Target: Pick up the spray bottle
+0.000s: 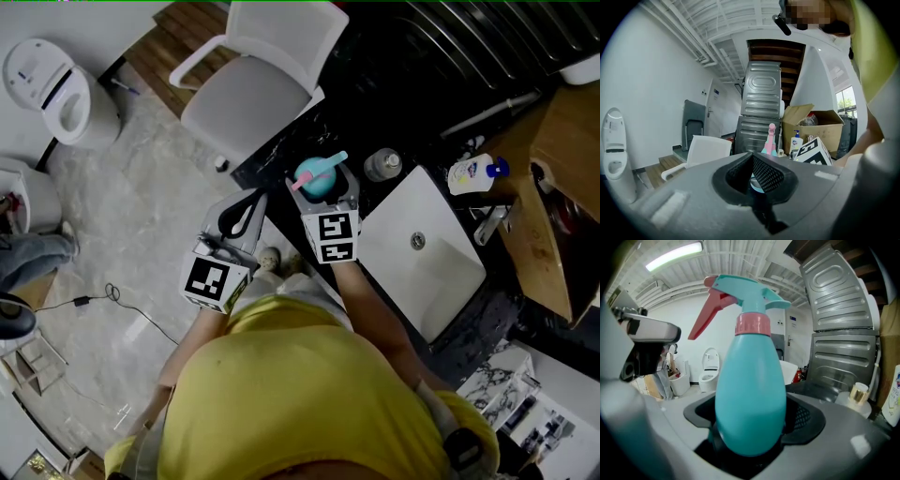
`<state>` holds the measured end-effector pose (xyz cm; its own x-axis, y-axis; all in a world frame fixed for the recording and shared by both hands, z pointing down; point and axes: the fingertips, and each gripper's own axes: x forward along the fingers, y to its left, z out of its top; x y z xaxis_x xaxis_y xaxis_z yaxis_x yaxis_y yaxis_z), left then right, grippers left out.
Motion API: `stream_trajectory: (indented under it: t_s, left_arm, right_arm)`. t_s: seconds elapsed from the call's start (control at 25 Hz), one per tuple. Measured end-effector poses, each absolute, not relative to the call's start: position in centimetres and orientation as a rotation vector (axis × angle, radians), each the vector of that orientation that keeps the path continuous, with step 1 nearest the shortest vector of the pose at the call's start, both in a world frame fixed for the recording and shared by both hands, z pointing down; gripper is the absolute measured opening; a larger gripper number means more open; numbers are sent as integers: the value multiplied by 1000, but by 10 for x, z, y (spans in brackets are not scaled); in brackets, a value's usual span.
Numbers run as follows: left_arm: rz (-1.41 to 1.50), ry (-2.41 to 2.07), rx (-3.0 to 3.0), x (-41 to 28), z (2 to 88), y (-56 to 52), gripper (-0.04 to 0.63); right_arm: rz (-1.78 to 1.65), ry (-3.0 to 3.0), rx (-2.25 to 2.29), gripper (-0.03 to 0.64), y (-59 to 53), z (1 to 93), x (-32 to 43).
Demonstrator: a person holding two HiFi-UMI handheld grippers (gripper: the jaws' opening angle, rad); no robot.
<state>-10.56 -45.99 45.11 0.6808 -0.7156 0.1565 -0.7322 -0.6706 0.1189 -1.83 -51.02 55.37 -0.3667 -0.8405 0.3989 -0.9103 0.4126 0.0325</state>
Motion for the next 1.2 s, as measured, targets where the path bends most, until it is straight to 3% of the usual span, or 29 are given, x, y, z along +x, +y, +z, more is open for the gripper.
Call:
stream_trajectory:
  t_s: [1.2]
  left_arm:
    - [41, -1145, 2821, -80, 411, -457, 2]
  right_arm:
    - [131, -2153, 1949, 400, -443, 412, 56]
